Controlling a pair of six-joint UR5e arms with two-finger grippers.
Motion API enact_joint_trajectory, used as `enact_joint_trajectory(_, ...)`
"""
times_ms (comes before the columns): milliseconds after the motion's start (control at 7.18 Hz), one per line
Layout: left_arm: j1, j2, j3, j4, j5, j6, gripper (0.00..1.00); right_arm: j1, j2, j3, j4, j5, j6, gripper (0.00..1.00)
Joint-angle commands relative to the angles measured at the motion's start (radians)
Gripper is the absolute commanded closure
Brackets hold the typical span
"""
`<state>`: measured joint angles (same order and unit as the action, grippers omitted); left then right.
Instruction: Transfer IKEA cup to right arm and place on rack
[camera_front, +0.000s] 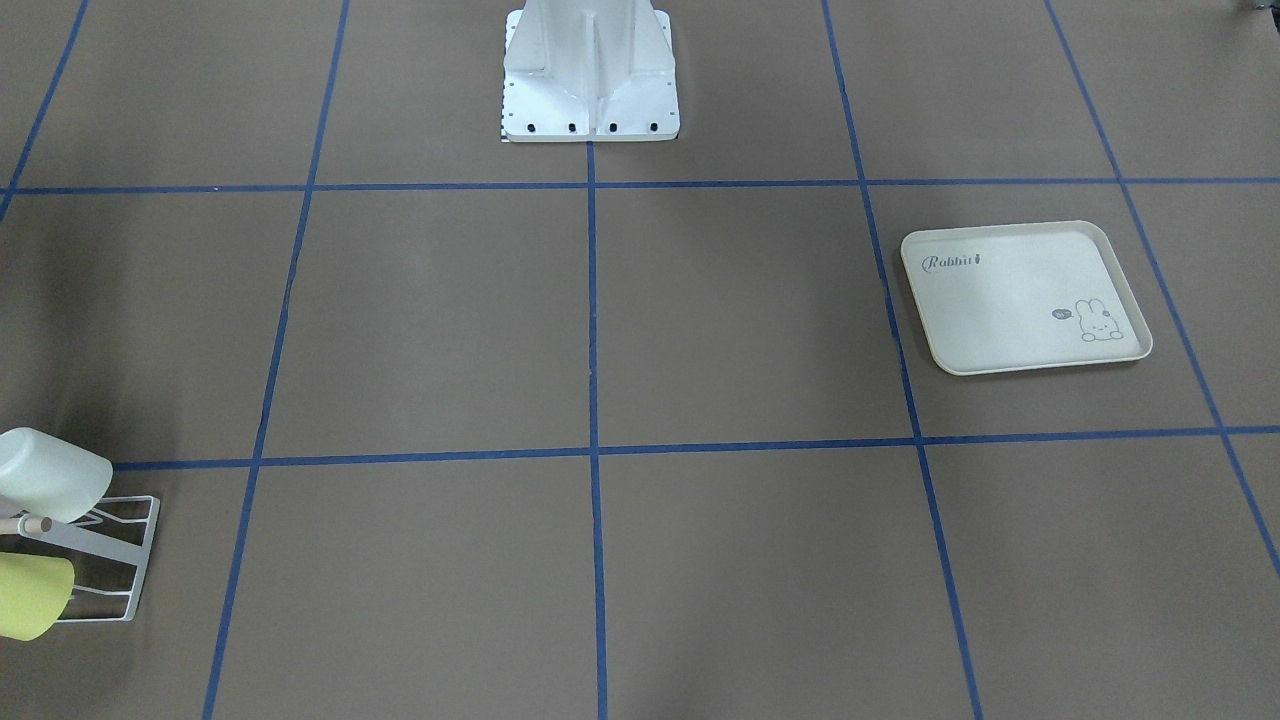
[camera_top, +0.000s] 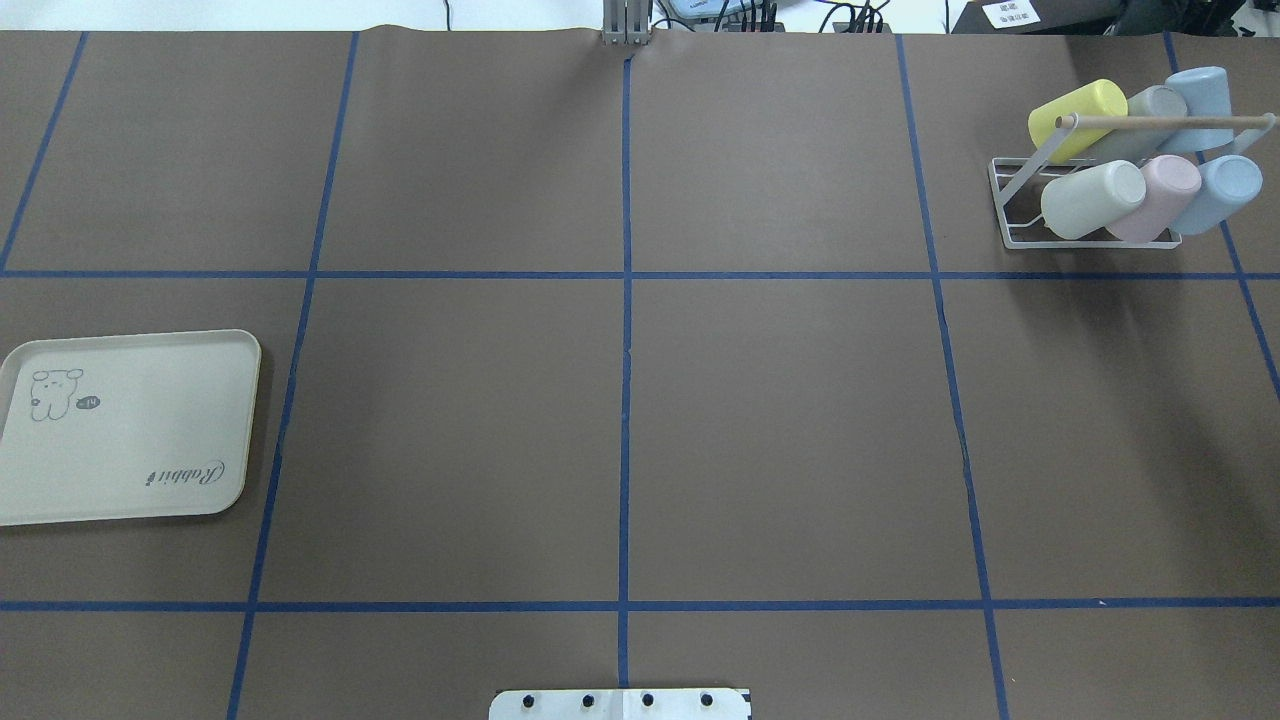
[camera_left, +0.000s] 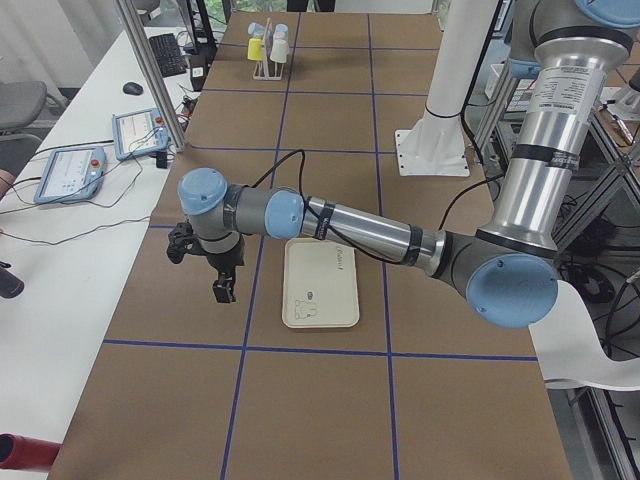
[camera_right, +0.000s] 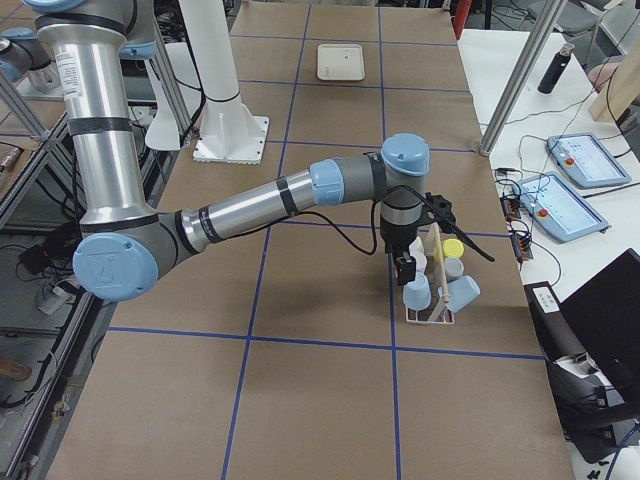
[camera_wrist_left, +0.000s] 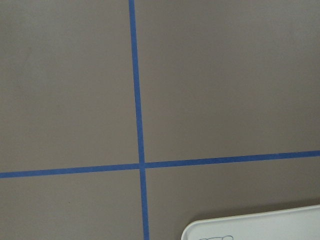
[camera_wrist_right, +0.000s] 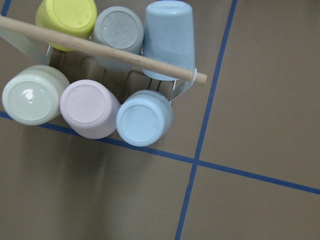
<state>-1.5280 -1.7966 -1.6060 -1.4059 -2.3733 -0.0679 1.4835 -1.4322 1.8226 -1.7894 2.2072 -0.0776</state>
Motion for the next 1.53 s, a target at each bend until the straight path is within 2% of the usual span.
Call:
enact_joint_trajectory(0,0.000,0.014,-0.011,-0.005,-0.004,-0.020,0.01,-0.023,-0.005,0.007,-0.018,0.060,-0.010,0.00)
enact_joint_trajectory(279,0.000,0.048,-0.075,-0.002,-0.006,-0.021,0.00,-0.031,0.001,-0.002,-0.007,0.063,0.002,0.00)
enact_joint_trajectory(836,0.000,0.088,-0.069,-0.010,-0.006,-0.016,0.00,-0.034,-0.080,-0.046,-0.004,0.057,-0.002,0.00)
enact_joint_trajectory(976,0.002,0.086,-0.030,-0.008,-0.006,-0.024,0.00,-0.031,-0.086,-0.055,0.005,0.060,-0.002,0.00)
enact_joint_trajectory(1254,0.000,0.085,0.061,-0.041,-0.006,-0.026,0.00,-0.016,-0.087,-0.057,0.018,0.129,0.019,0.00)
enact_joint_trajectory(1394,0.000,0.083,0.060,-0.042,-0.006,-0.026,0.00,-0.006,-0.074,-0.060,0.018,0.129,0.019,0.00)
